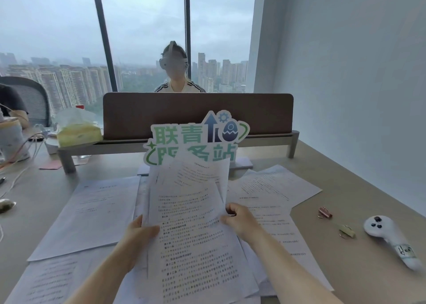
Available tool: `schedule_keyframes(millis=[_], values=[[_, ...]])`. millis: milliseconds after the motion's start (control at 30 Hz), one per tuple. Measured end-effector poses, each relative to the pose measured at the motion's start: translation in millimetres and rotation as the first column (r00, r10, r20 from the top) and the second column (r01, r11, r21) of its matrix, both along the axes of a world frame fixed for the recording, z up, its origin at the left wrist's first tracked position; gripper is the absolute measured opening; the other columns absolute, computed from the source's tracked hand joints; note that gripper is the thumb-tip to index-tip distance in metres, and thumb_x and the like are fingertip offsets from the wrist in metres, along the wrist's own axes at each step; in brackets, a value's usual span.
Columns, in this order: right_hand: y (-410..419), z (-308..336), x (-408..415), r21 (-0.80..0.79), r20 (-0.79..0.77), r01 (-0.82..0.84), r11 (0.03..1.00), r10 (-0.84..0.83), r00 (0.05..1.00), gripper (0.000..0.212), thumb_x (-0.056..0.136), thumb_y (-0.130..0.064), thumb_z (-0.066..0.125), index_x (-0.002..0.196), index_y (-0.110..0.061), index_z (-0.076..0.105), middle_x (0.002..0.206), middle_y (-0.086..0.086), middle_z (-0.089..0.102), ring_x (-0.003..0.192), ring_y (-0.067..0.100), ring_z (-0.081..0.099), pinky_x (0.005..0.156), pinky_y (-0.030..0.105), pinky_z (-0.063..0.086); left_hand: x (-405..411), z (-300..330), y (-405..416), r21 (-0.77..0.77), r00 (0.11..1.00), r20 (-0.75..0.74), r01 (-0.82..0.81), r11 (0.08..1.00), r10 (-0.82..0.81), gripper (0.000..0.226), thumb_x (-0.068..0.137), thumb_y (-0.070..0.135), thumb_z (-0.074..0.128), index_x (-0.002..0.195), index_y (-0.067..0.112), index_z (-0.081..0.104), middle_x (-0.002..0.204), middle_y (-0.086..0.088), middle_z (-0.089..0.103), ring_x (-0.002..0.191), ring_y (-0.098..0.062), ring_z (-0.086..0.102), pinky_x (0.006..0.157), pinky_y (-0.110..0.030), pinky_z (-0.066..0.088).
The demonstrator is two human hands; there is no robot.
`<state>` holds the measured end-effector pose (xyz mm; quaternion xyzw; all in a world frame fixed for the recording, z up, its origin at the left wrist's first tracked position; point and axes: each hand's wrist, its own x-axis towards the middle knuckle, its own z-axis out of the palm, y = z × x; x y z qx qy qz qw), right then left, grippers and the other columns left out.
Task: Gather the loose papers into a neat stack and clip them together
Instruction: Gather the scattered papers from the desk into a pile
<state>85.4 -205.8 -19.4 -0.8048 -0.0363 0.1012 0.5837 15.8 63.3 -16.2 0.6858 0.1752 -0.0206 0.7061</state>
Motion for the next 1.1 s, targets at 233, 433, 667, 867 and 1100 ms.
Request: schedule_keyframes(millis=[233,433,667,867,1100], values=[[1,31,-7,0.214,-0.012,0.084,0.973,-0.083,0.996,0.045,0.089,-0.016,0.065,0.129,-0.029,0.048,0.113,0.004,0.069,0.099,0.021,0.068,0.076,0.032,0.056,0,25,-11,-0.033,0.979,0.193,-0.065,0.997,0.07,0.032,0.087,-0.009,0.057,0.111,0.011,0.064,0.1,-0.019,0.073,0.087,-0.04,0.07,0.078,-0.055,0.057],[13,92,-20,0.385,0.244,0.17,0.907,-0.278,0.929,0.026,0.09,-0.004,0.055,0.107,-0.02,0.066,0.094,0.0,0.076,0.089,0.025,0.072,0.077,0.043,0.061,0,79,-29,0.031,0.873,0.473,-0.149,0.988,0.117,0.022,0.091,0.005,0.059,0.098,0.025,0.064,0.096,-0.004,0.073,0.087,-0.028,0.07,0.071,-0.042,0.058],[23,112,-43,0.443,0.454,0.139,0.886,-0.355,0.817,0.01,0.091,-0.019,0.064,0.098,-0.022,0.059,0.087,0.0,0.07,0.079,0.022,0.069,0.067,0.034,0.059,-3,99,-48,0.113,0.76,0.638,-0.256,0.96,0.127,0.022,0.091,0.015,0.062,0.108,0.029,0.058,0.096,0.011,0.069,0.08,-0.003,0.068,0.06,-0.02,0.056],[8,84,-48,0.464,0.335,0.052,0.884,-0.23,0.914,0.022,0.085,-0.016,0.073,0.105,-0.025,0.071,0.097,-0.007,0.078,0.092,0.014,0.073,0.073,0.024,0.059,-6,53,-41,0.129,0.856,0.507,-0.191,0.973,0.1,0.017,0.084,0.016,0.073,0.093,0.028,0.065,0.088,0.007,0.075,0.086,-0.014,0.07,0.064,-0.024,0.055],[7,84,-45,0.476,0.364,0.055,0.877,-0.254,0.896,0.032,0.082,-0.028,0.073,0.113,-0.022,0.068,0.101,-0.005,0.077,0.092,0.011,0.073,0.073,0.026,0.059,-4,57,-35,0.06,0.888,0.454,-0.116,0.991,0.077,0.035,0.064,0.032,0.078,0.097,0.023,0.07,0.087,0.008,0.077,0.08,-0.014,0.073,0.064,-0.028,0.057]])
